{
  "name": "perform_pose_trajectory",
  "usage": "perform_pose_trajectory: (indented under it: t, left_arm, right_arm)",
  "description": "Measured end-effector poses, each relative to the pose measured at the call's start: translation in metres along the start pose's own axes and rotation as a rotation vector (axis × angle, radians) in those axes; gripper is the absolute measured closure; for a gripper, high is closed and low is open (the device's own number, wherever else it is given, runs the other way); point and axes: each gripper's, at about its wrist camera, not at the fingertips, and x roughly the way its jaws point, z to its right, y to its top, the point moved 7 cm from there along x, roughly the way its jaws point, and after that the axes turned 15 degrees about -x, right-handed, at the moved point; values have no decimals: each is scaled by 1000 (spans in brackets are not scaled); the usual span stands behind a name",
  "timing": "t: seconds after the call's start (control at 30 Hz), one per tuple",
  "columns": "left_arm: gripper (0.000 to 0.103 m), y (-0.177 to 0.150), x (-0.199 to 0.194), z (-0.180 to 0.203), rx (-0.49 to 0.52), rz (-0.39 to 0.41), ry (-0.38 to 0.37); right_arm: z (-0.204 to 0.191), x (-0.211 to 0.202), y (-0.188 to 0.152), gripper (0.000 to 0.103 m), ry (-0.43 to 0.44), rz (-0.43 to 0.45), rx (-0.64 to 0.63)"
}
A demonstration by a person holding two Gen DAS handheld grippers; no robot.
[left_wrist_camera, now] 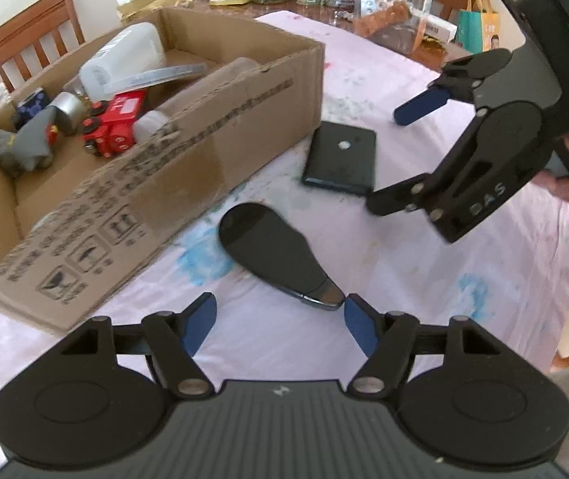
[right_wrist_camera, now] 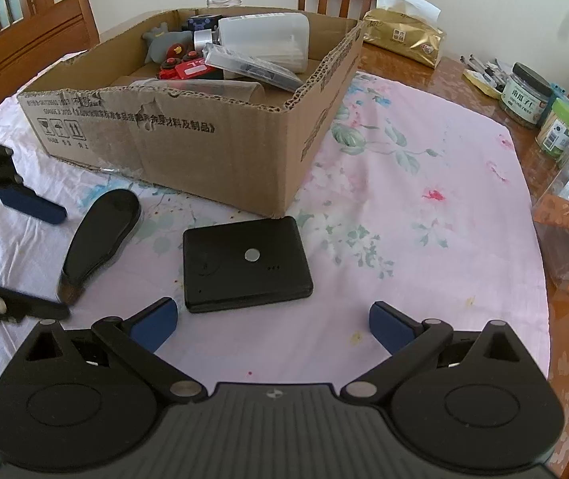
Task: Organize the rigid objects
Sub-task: 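Close left tool on the black paddle-shaped object while right tool hovers over black case, then hold the black paddle in left tool while right tool closes on the black square case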
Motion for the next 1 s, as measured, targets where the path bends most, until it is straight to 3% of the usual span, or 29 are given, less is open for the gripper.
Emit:
perform_pose_trajectory:
  t: [0.1, 0.2, 0.33, 0.53, 0.77, 1.0]
  left_arm:
    - [28, -2, -2, -13, -1, -5, 43]
    - [27, -1, -1, -16, -9, -13, 38]
    - [25, -6, -5, -12, 69, -21, 46]
    - [23, -2, -4, -33, -2, -6, 95]
    - [21, 11, 5, -15, 24, 16, 35]
    - [10, 22, 19, 0, 71, 33, -16]
  right_arm:
    - [-1, -1, -2, 0, -2, 7, 2]
    - [-1, -2, -2, 0, -4, 7, 4]
    - [-1, -2, -2, 0, 0, 2, 2]
    - [-2, -3, -3, 0, -5, 6, 6]
    - [-2, -3, -3, 0, -4, 6, 4]
    - [-2, -4, -5, 0, 22, -2, -30]
